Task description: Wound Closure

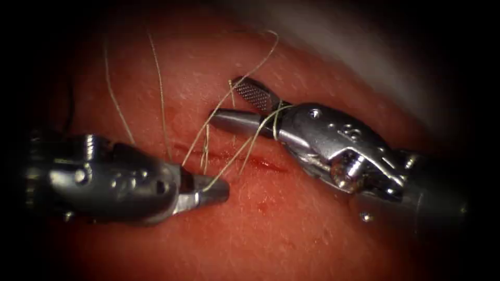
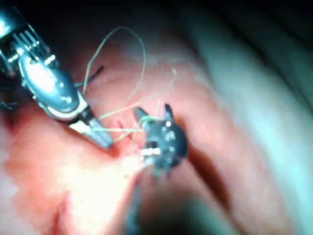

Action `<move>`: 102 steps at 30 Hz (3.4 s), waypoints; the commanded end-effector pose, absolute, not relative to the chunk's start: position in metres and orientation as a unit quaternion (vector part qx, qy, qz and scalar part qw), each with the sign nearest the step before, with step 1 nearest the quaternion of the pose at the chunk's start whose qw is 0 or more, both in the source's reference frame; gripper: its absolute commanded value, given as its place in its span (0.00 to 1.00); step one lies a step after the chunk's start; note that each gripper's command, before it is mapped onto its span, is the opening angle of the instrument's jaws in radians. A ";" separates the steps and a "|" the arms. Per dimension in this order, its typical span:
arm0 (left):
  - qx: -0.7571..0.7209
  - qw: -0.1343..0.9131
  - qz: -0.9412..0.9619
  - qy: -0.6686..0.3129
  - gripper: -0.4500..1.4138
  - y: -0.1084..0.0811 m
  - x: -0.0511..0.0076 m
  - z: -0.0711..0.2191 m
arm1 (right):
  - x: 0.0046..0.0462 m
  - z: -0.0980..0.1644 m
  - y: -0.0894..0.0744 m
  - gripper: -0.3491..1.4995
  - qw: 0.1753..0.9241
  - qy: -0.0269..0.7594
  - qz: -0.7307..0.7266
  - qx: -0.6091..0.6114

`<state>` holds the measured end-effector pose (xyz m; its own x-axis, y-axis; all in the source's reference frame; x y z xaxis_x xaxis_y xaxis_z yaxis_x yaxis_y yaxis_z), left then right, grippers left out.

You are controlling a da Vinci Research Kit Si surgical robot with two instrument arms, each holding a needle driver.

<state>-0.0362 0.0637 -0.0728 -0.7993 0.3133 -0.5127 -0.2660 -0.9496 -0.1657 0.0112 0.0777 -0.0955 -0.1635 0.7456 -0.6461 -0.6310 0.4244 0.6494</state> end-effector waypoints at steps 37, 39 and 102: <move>-0.265 0.260 0.925 -0.081 0.05 0.075 -0.0320 -0.071 | 0.0131 -0.101 0.074 0.00 0.747 0.524 0.408 -0.016; -0.265 0.269 0.922 -0.085 0.05 0.076 -0.0318 -0.070 | 0.0134 -0.101 0.073 0.00 0.751 0.523 0.403 -0.020; -0.257 0.256 0.932 -0.029 0.05 0.101 -0.0438 -0.062 | 0.0143 -0.101 0.061 0.00 0.797 0.488 0.354 -0.015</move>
